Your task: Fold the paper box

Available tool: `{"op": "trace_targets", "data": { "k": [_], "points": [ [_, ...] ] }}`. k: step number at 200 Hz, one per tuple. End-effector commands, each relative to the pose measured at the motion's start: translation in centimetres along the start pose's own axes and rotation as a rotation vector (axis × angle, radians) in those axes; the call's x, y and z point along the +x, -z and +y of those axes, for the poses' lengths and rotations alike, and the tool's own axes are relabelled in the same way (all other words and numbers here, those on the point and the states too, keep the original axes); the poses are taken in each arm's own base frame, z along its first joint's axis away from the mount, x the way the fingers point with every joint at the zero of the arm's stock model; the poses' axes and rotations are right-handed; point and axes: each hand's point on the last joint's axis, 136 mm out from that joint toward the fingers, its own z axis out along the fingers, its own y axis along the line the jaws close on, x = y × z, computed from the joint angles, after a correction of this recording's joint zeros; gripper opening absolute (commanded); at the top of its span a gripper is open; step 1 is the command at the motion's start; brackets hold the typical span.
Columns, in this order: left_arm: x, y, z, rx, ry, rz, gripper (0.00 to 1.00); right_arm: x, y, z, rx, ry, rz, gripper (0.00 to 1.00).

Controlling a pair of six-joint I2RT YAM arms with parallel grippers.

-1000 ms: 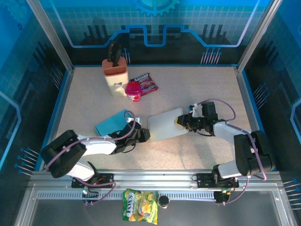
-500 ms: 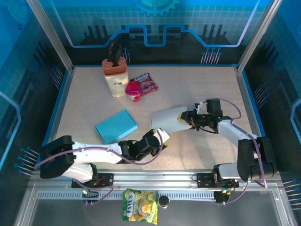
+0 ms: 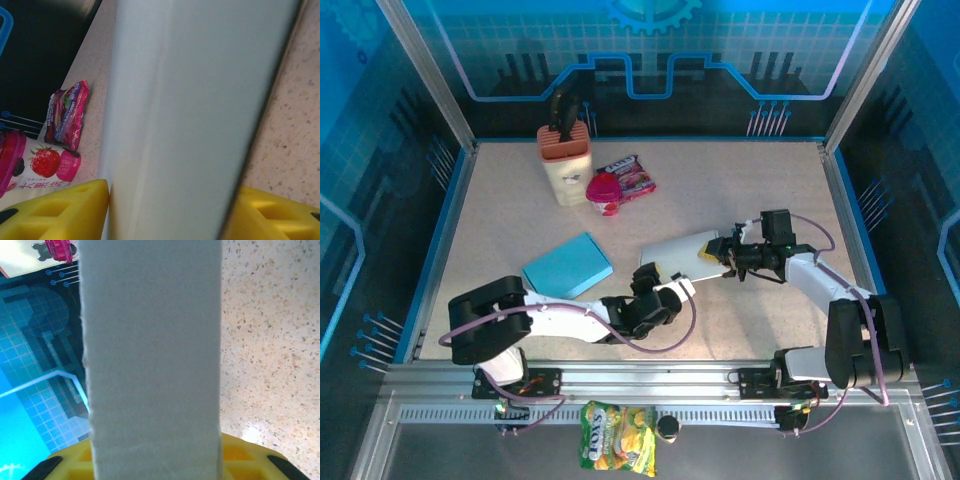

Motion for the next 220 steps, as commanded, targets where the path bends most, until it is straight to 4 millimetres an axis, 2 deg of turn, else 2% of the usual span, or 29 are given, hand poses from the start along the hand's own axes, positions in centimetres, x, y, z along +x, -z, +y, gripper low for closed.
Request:
{"op": "trace_targets", "data": {
  "k": [1, 14, 38, 65, 84, 111, 139, 158, 177, 220],
  "points": [
    [-2.0, 0.2, 1.4, -0.054, 0.009, -0.040, 0.54, 0.6, 0.1, -0.3, -0.023, -0.057, 0.039, 0.33],
    [-2.3, 0.6, 1.4, -0.029, 0.020, -0.049, 0.50, 0.7, 0.1, -0.5, -0.021, -0.062, 0.041, 0.34],
    [-2.3, 1.4, 1.0, 0.044, 0.024, -0.045, 0.36, 0.7, 0.1, -0.7, -0.024, -0.071, 0.042, 0.42],
    [-1.7, 2.3, 0.1, 0.147, 0.033, -0.003, 0.33, 0.2, 1.1, -0.3, -0.048, -0.059, 0.003, 0.59],
    [-1.3, 3.1, -0.3, 0.218, 0.056, 0.032, 0.31, -0.3, 2.8, 0.7, -0.091, -0.032, -0.070, 0.66],
    [-0.8, 4.8, -0.2, 0.330, 0.122, 0.096, 0.31, -0.9, 6.2, 1.8, -0.109, 0.002, -0.223, 0.72],
    [0.3, 6.8, 0.2, 0.441, 0.213, 0.218, 0.30, 0.0, 9.5, 1.5, 0.006, 0.040, -0.391, 0.72],
    [1.3, 7.6, 0.7, 0.487, 0.266, 0.300, 0.30, 1.5, 10.6, 0.6, 0.093, 0.070, -0.491, 0.71],
    [2.0, 8.3, 0.5, 0.577, 0.300, 0.365, 0.30, 3.3, 10.5, -0.1, 0.160, 0.113, -0.551, 0.69],
    [2.9, 9.1, -0.3, 0.732, 0.285, 0.457, 0.29, 6.4, 7.3, 0.1, 0.189, 0.226, -0.559, 0.67]
  ]
}}
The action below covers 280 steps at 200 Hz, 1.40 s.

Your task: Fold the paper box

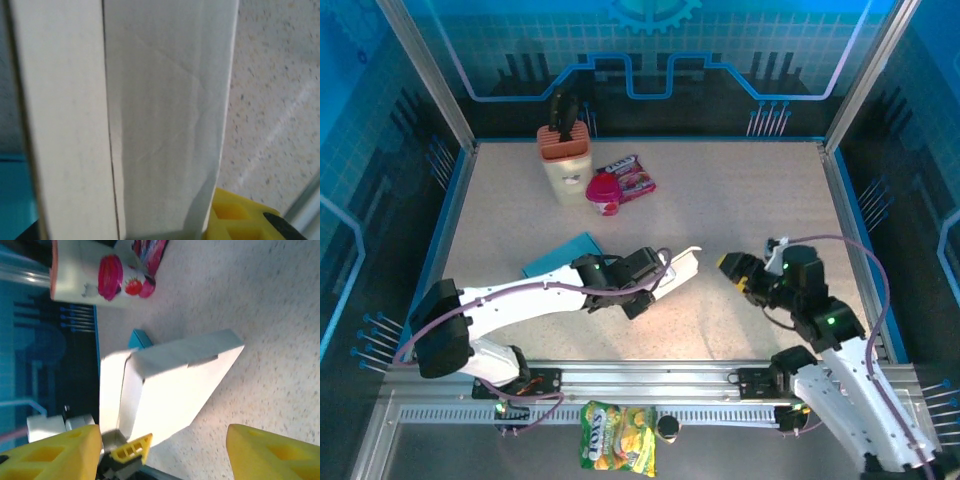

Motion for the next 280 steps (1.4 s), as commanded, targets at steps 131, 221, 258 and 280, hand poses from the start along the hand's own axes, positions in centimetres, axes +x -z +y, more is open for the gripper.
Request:
{"op": "trace_targets", "data": {
  "k": [131, 221, 258, 280],
  "points": [
    [1.7, -1.8, 0.0, 0.159, -0.104, 0.257, 0.34, 2.8, -6.5, -0.2, 0.121, 0.008, 0.073, 0.67],
    [0.5, -1.5, 0.6, 0.125, -0.128, 0.209, 0.39, 4.5, -9.2, -3.6, 0.249, -0.101, 0.122, 0.46],
    [0.0, -1.5, 1.1, 0.106, -0.132, 0.183, 0.37, 4.4, -8.3, -4.1, 0.265, -0.095, 0.099, 0.40],
    [0.0, -1.3, 1.4, 0.098, -0.143, 0.177, 0.31, 3.3, -7.1, -2.6, 0.227, -0.023, 0.065, 0.48]
  ]
}}
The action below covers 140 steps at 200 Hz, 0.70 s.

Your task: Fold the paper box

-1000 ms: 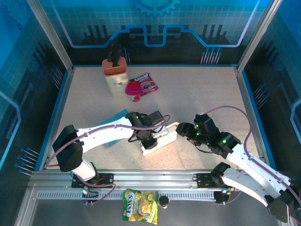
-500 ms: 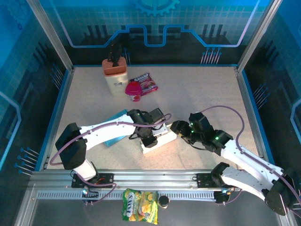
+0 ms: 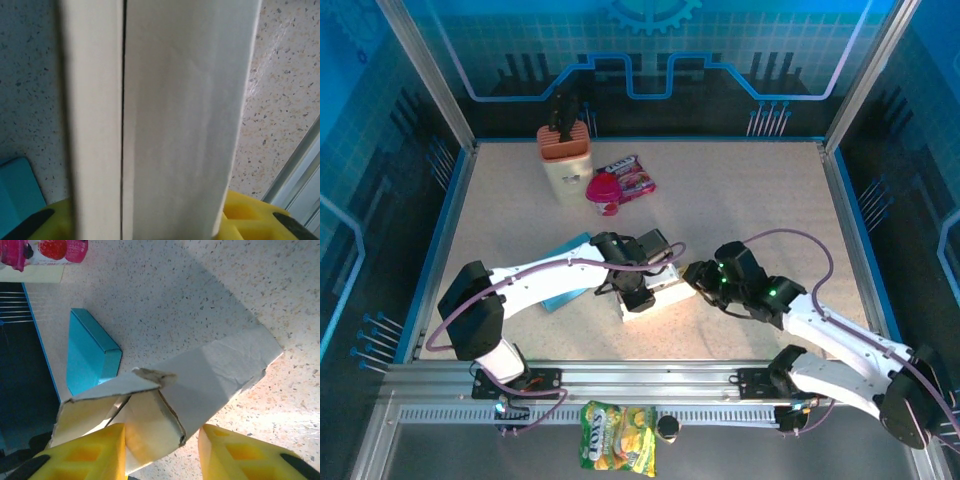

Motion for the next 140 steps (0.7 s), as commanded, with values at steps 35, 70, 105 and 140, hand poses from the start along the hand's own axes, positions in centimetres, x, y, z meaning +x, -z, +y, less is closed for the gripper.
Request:
{"op": "trace_targets", "data": {
  "k": [35, 70, 105, 140],
  "points": [
    [0.1, 1.2, 0.7, -0.005, -0.060, -0.037, 0.29, -2.9, 5.1, 2.4, -0.043, 0.349, -0.097, 0.54],
    [0.6, 1.7, 0.0, 0.038, -0.105, -0.060, 0.30, -4.7, 6.5, 3.0, -0.139, 0.540, -0.098, 0.54],
    [1.0, 1.4, -0.3, 0.066, -0.120, -0.040, 0.30, -3.5, 5.2, 3.8, -0.203, 0.643, 0.024, 0.57],
    [1.4, 0.7, -0.2, 0.076, -0.121, -0.006, 0.30, -2.6, 4.0, 4.2, -0.210, 0.693, 0.084, 0.57]
  ]
}}
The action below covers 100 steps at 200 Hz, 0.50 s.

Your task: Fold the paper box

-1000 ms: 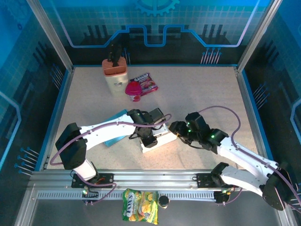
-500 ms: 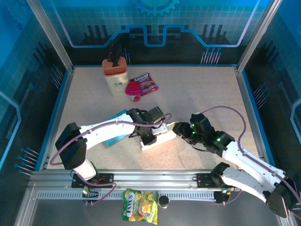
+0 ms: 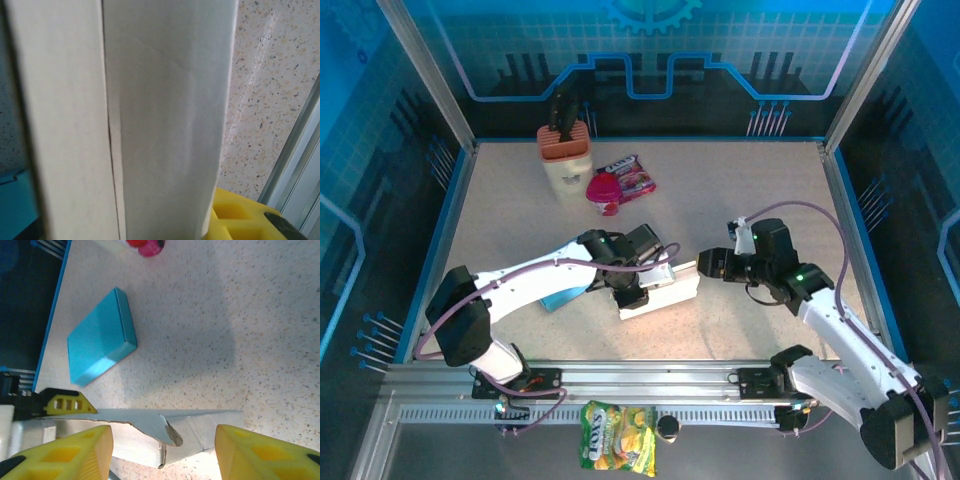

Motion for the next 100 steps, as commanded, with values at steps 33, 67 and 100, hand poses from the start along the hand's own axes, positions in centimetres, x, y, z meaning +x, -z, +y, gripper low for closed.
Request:
{"op": "trace_targets", "data": {
  "k": [33, 67, 100],
  "points": [
    [0.9, -0.9, -0.6, 0.056, -0.014, 0.037, 0.30, 0.4, -0.6, 2.2, -0.071, 0.145, 0.055, 0.57],
    [0.8, -0.9, -0.6, 0.062, -0.014, 0.040, 0.30, 0.4, -0.9, 1.8, -0.053, 0.158, 0.061, 0.56],
    [0.8, -1.0, -0.8, 0.073, -0.015, 0.039, 0.30, 0.3, -1.3, 1.8, -0.030, 0.189, 0.074, 0.50]
  ]
}}
